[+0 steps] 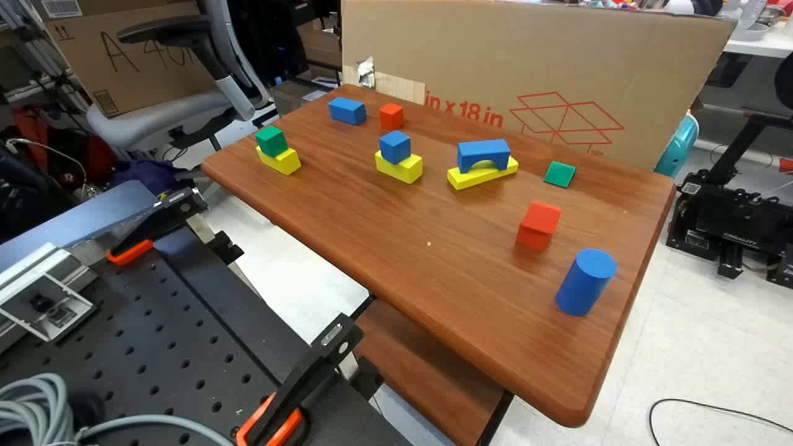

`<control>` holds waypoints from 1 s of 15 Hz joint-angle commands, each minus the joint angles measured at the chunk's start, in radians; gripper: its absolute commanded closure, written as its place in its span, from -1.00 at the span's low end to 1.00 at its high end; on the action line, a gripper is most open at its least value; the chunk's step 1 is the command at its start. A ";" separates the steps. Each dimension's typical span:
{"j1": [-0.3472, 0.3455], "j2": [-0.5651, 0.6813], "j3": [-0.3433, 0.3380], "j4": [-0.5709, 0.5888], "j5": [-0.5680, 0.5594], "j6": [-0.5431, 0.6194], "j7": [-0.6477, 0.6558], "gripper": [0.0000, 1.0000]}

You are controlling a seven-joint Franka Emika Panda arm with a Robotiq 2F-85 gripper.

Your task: Remove the orange block from the top of the orange block

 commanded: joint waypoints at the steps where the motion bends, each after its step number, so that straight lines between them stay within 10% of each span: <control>1: 0.020 0.001 -0.018 0.003 -0.007 -0.004 0.006 -1.00; 15: 0.016 0.003 -0.018 0.001 -0.010 0.002 0.020 -1.00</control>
